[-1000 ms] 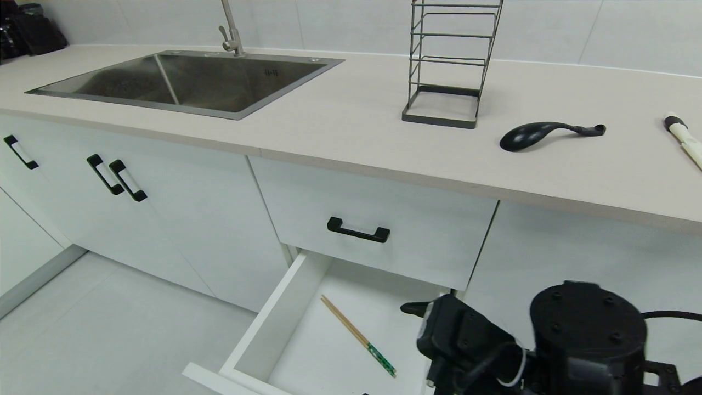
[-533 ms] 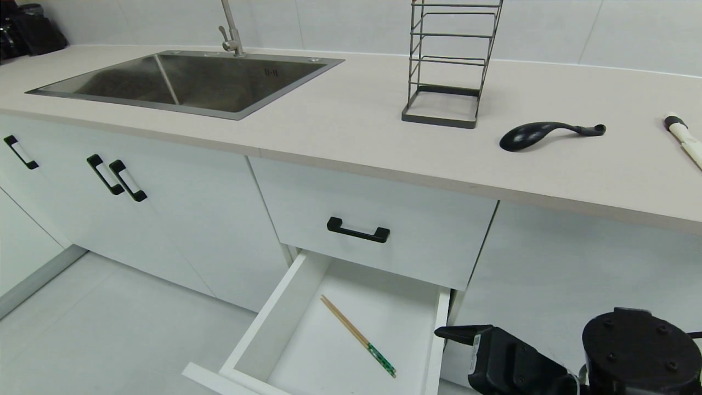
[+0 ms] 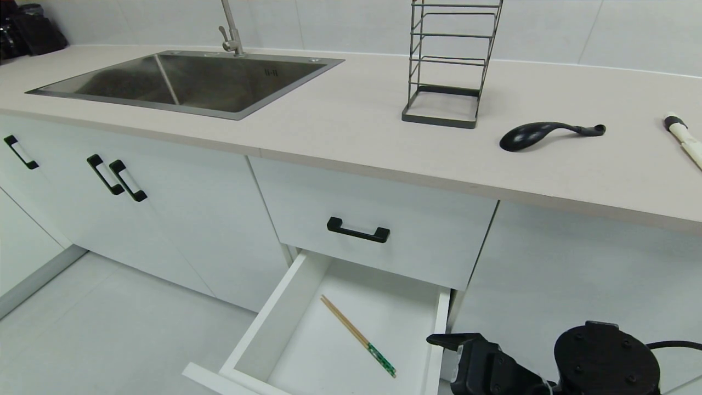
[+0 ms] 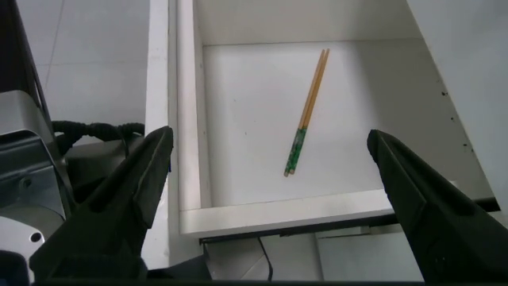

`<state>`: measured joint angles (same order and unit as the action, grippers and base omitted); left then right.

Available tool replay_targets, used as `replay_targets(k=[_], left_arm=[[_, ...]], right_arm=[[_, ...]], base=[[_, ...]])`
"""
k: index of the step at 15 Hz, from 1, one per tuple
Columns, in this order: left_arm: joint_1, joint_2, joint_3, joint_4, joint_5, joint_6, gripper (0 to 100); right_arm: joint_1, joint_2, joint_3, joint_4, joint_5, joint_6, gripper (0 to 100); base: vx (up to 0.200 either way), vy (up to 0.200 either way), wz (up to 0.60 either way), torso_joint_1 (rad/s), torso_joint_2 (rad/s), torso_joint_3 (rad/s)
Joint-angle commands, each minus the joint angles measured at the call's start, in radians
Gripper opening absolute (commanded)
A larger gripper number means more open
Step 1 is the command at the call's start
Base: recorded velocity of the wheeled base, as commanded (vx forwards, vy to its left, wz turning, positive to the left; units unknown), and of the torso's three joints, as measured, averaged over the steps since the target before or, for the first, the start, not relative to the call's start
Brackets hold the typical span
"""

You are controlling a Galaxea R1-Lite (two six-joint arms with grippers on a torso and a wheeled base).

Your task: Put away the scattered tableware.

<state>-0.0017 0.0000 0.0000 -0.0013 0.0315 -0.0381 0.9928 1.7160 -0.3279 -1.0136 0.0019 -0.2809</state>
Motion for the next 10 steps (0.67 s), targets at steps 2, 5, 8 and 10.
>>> replay_targets(k=[2,5,8,10], left_arm=[[0.000,0.000,0.000,0.000,0.001,0.000,100],[0.000,0.000,0.000,0.000,0.001,0.000,100],[0.000,0.000,0.000,0.000,0.001,0.000,100],[0.000,0.000,0.000,0.000,0.001,0.000,100]], right_arm=[[0.000,0.028,-0.003,-0.002,0.001,0.000,100],[0.001,0.028,-0.003,-0.002,0.000,-0.004,100],[0.000,0.030,0.000,0.000,0.000,-0.003,100],[0.000,0.030,0.000,0.000,0.000,-0.003,100]], base=[[0.000,0.000,0.00,0.000,0.00,0.000],[0.000,0.000,0.00,0.000,0.00,0.000],[0.000,0.000,0.00,0.000,0.00,0.000],[0.000,0.000,0.00,0.000,0.00,0.000]])
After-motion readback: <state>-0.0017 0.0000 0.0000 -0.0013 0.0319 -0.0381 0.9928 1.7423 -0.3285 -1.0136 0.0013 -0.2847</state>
